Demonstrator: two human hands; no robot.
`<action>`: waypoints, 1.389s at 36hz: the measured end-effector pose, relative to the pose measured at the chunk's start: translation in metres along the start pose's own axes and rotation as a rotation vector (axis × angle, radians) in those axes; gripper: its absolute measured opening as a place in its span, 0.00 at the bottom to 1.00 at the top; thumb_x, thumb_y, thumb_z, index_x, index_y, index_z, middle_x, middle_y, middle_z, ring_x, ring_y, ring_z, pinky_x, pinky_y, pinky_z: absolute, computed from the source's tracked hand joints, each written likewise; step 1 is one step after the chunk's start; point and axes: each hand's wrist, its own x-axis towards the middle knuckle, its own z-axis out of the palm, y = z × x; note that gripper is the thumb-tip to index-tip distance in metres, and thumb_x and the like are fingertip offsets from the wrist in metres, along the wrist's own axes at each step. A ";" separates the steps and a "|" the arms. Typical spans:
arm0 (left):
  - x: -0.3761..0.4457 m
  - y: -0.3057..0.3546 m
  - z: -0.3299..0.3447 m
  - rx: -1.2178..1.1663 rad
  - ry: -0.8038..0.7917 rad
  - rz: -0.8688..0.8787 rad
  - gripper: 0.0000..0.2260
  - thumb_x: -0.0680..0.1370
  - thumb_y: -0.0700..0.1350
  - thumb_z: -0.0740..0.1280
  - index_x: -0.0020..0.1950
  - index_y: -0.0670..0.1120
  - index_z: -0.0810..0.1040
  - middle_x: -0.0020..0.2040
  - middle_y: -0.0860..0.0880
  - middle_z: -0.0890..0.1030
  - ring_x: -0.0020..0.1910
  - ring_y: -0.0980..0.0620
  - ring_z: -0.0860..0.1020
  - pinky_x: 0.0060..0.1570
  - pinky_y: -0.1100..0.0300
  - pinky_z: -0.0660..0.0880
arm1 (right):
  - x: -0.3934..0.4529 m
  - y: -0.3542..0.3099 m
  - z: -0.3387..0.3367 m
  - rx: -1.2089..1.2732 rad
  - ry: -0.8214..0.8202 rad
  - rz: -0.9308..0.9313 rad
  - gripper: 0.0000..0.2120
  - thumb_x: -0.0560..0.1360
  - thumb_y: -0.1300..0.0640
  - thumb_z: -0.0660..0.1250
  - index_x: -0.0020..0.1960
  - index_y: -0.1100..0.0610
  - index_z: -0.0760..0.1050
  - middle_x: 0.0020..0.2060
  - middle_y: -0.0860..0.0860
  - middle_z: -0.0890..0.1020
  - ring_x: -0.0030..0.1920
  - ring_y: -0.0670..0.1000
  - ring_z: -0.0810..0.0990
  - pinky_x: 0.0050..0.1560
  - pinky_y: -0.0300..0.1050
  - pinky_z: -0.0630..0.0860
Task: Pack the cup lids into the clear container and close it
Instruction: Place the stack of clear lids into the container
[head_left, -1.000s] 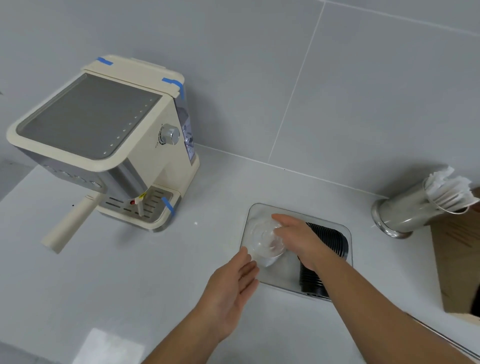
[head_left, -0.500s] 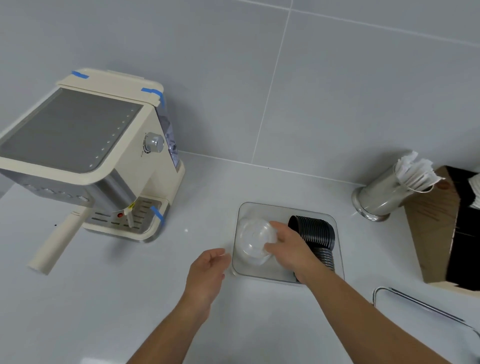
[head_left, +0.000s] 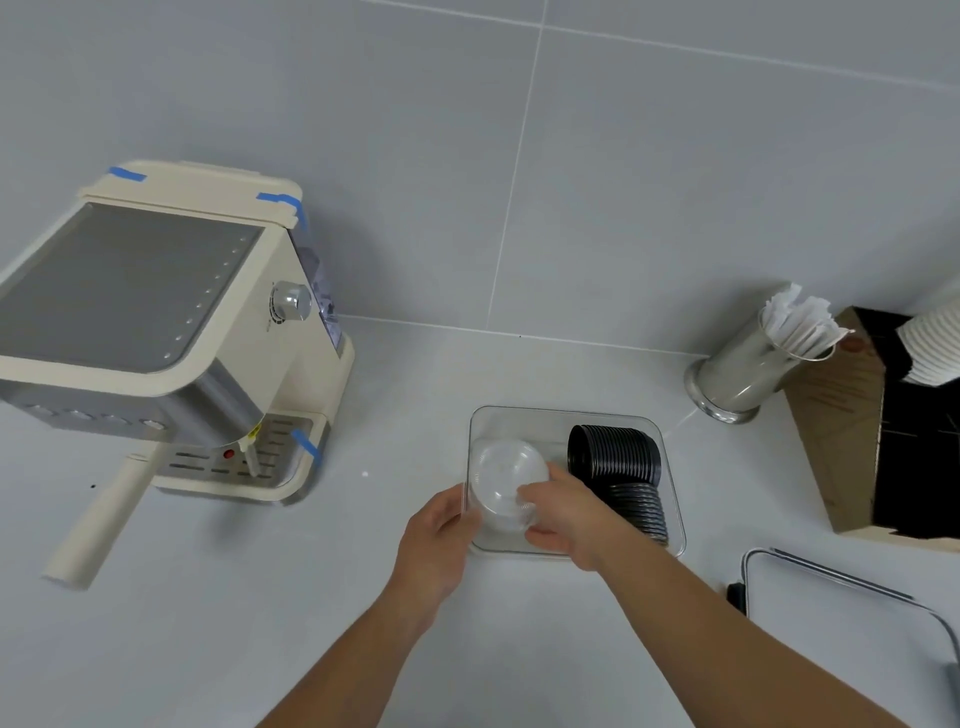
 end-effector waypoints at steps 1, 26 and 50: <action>0.002 0.000 0.000 -0.003 -0.001 -0.002 0.10 0.79 0.43 0.68 0.56 0.56 0.82 0.55 0.56 0.85 0.55 0.58 0.81 0.57 0.60 0.75 | 0.000 -0.001 0.001 0.007 0.001 0.008 0.18 0.74 0.60 0.64 0.62 0.48 0.73 0.58 0.53 0.78 0.54 0.54 0.80 0.51 0.48 0.81; 0.013 -0.006 -0.009 0.099 -0.053 0.016 0.12 0.78 0.40 0.68 0.59 0.52 0.83 0.53 0.56 0.86 0.45 0.68 0.82 0.50 0.69 0.76 | 0.022 -0.010 0.014 0.157 0.134 -0.089 0.08 0.74 0.56 0.63 0.51 0.49 0.78 0.56 0.58 0.83 0.46 0.53 0.79 0.61 0.56 0.77; 0.010 0.004 -0.008 0.063 -0.088 0.040 0.15 0.79 0.39 0.67 0.54 0.60 0.82 0.48 0.66 0.85 0.49 0.70 0.81 0.56 0.63 0.75 | -0.057 0.005 -0.067 -0.862 0.321 -0.522 0.21 0.77 0.54 0.66 0.69 0.55 0.75 0.70 0.49 0.75 0.69 0.49 0.73 0.64 0.34 0.64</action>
